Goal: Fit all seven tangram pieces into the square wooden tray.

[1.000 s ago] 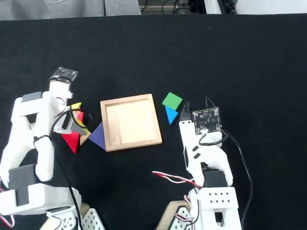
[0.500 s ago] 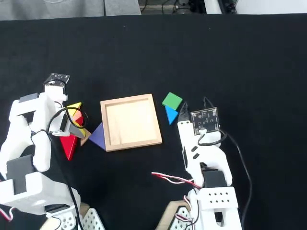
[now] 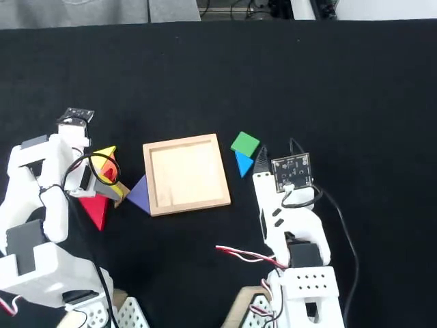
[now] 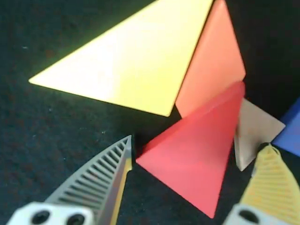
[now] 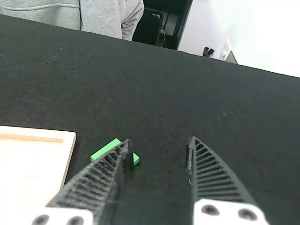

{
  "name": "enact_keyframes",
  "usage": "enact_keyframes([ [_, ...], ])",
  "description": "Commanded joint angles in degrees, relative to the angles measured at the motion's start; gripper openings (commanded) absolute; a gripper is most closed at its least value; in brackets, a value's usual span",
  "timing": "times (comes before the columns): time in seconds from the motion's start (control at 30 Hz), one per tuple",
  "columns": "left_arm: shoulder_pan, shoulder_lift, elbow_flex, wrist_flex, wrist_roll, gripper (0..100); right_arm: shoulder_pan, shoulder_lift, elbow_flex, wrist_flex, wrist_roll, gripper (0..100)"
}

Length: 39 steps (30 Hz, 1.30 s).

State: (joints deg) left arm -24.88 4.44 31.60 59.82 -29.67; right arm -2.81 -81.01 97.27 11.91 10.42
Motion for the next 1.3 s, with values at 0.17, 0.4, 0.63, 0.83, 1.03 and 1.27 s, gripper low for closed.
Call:
enact_keyframes([
  [0.17,-0.57,-0.70,-0.13,-1.67,3.96,39,-1.05,0.40,-0.13,0.88,0.35,19.8],
  [0.4,-3.47,-0.97,0.84,1.93,10.20,39,-1.05,0.22,-0.13,0.88,0.44,19.8],
  [0.63,-1.54,-0.35,-0.40,0.18,9.93,39,-1.05,0.31,-0.13,0.88,0.44,19.8],
  [0.83,-0.75,-0.26,-0.22,0.44,10.20,34,-0.97,0.31,-0.13,0.88,0.44,19.8],
  [1.03,-0.92,-0.26,0.92,0.70,10.02,31,-0.97,0.31,-0.13,0.88,0.44,19.8],
  [1.27,-0.84,-0.44,0.92,0.70,10.29,30,-0.97,0.31,-0.13,0.88,0.44,19.8],
])
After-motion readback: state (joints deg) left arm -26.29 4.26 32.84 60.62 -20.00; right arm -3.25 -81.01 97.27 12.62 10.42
